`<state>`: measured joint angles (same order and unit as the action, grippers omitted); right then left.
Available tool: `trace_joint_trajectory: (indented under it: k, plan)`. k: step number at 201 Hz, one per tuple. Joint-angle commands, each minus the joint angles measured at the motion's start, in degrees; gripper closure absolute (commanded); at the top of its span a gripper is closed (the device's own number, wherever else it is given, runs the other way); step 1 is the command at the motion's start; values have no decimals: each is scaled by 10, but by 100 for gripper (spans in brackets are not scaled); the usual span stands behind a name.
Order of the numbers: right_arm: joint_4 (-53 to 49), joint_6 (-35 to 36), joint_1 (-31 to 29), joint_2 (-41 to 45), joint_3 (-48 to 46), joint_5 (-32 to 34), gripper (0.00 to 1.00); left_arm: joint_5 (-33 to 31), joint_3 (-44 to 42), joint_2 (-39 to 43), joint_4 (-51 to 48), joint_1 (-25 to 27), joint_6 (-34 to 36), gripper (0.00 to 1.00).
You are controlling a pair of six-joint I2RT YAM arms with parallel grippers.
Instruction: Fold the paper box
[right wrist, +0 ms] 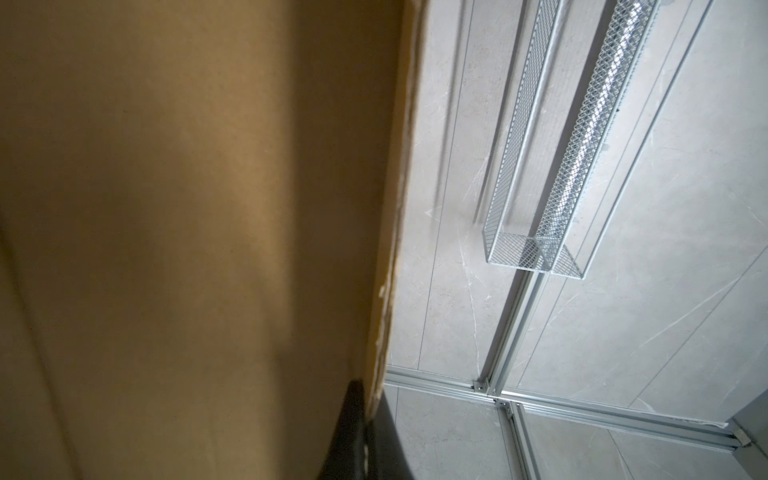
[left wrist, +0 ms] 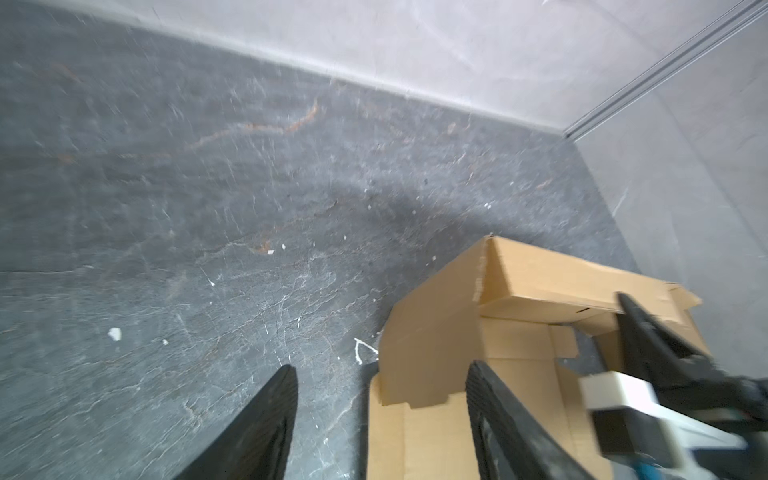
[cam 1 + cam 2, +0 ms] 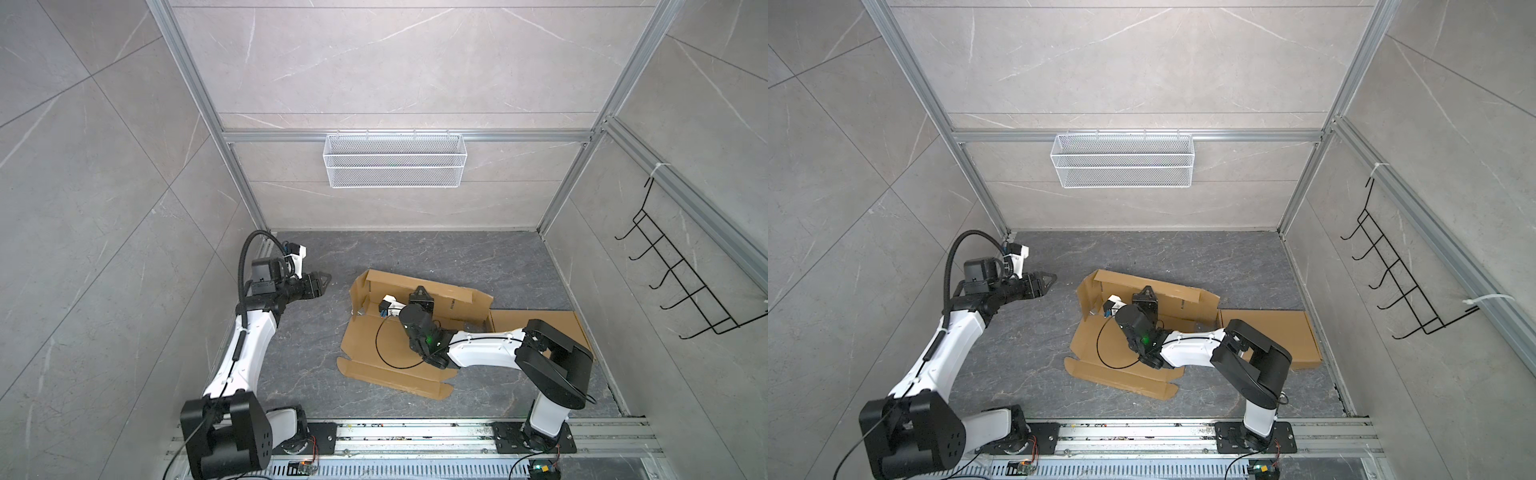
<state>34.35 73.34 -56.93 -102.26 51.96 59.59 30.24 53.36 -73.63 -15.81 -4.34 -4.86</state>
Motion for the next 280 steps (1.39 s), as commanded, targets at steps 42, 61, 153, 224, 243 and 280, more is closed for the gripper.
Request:
trace_joint_trajectory:
  k: [42,61,153,224,243,280]
  plan:
    - [-42,1,-2,10,-16,-44,100,-33,25,-130,27,105,83,27]
    - [-42,1,-2,17,-15,-47,100,-33,31,-137,-5,122,109,27]
    - [-69,-17,-2,15,-10,-53,100,-44,-49,-149,235,178,67,27]
    - [-78,-24,-3,11,0,-55,100,-175,-103,-160,372,217,-11,46]
    - [-78,-24,-3,8,2,-55,100,-216,-105,-173,388,241,-18,53]
    - [-82,-28,-4,11,6,-55,100,-280,-116,-181,420,263,-55,66]
